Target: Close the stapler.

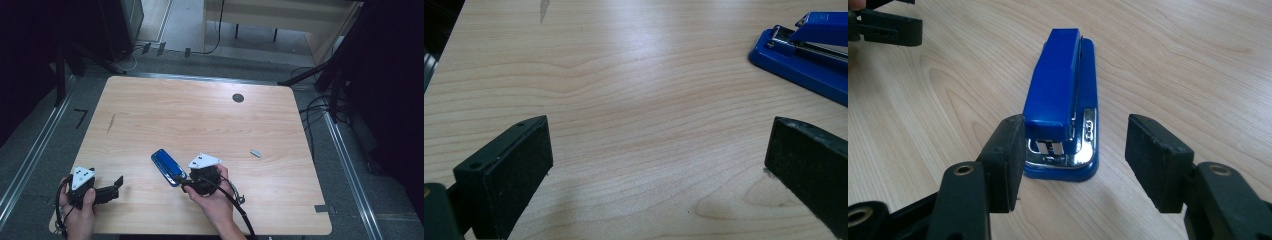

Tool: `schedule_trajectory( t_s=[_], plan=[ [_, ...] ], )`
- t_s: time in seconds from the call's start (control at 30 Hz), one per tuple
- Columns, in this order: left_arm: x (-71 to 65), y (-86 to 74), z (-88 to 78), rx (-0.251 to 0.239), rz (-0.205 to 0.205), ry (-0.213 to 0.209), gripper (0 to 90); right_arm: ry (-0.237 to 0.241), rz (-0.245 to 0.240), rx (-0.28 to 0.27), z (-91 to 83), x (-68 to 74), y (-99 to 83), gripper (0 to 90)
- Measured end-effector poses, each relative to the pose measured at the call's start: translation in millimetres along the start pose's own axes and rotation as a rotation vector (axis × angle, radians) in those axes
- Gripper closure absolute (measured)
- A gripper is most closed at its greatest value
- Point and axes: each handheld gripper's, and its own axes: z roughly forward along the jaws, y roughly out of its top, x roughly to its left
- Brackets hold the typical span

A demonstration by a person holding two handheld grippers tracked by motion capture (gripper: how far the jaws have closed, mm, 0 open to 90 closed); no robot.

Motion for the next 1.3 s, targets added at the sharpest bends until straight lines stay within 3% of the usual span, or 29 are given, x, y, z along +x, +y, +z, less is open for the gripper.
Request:
schedule_trajectory(
  t_s=[0.73,1.3],
  plan=[
    [0.3,0.2,0.5,0.002,0.001,-0.005,0.0,-0.066,-0.007,0.099,34.6,15.5,9.2,53.0],
    [0.3,0.4,1.1,0.008,-0.001,-0.008,0.0,-0.092,-0.037,0.091,49.3,19.1,14.1,59.9]
  ],
)
